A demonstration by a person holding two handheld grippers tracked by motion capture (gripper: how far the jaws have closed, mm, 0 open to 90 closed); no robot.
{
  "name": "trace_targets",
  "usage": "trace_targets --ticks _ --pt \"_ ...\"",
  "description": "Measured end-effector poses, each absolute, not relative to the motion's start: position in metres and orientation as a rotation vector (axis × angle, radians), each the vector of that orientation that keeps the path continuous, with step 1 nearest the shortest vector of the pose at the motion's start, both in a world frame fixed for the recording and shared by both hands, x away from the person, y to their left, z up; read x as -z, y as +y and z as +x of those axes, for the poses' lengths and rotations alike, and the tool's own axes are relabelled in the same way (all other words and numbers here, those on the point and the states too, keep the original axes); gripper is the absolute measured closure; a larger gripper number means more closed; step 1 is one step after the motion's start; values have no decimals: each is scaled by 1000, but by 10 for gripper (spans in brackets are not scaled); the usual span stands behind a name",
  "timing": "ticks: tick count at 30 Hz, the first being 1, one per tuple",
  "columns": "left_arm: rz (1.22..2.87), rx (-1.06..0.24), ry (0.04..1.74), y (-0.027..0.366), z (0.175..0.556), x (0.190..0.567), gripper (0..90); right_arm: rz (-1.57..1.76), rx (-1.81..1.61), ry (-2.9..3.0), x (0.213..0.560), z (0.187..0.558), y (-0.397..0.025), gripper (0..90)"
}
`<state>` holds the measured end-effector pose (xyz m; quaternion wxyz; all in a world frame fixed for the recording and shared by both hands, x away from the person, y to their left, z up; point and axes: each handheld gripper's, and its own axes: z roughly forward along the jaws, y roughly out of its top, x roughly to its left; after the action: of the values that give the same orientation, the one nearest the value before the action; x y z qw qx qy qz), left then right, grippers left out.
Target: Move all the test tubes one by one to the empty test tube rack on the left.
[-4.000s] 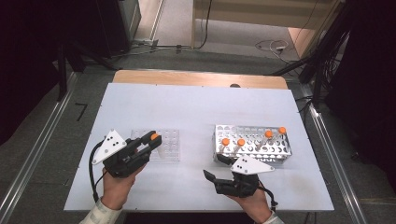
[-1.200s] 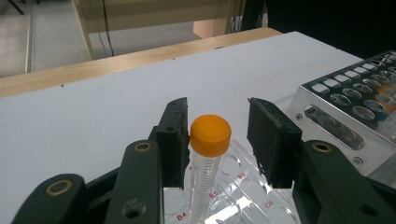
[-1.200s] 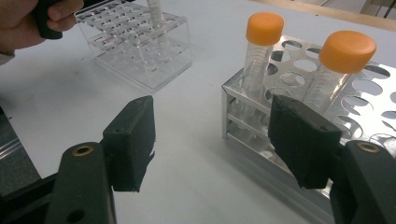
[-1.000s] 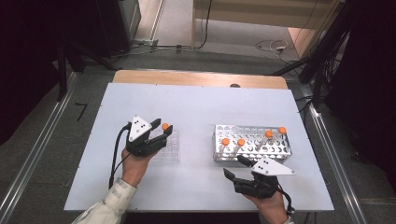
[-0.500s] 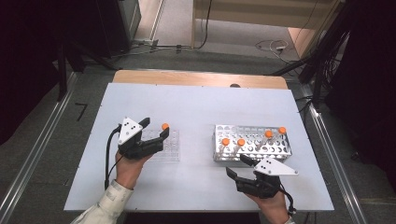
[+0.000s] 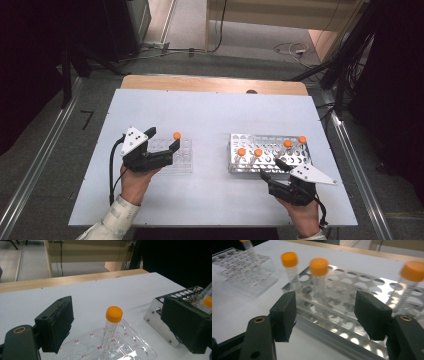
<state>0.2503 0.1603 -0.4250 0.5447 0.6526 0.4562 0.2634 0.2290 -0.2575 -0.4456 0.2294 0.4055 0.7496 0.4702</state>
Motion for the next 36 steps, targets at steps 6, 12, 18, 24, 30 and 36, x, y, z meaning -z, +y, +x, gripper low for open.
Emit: trace_targets --ticks 6,12,18,24,30,36 --pt "1546 -620 1079 159 249 424 80 1180 -1264 1979 445 235 -276 344" --pt "1552 -616 1071 158 248 424 81 1241 -1228 1906 445 241 -293 362" --pt "1551 -618 1068 158 247 423 82 1291 -1170 1833 447 249 -307 387" --pt "1560 -617 1072 157 248 423 84 1355 -1150 1775 451 265 -318 450" --pt "1561 -616 1067 155 248 424 84 1380 -1132 1762 455 282 -320 512" --pt "1571 -619 1066 154 248 424 85 1363 -1127 1770 456 292 -318 563"
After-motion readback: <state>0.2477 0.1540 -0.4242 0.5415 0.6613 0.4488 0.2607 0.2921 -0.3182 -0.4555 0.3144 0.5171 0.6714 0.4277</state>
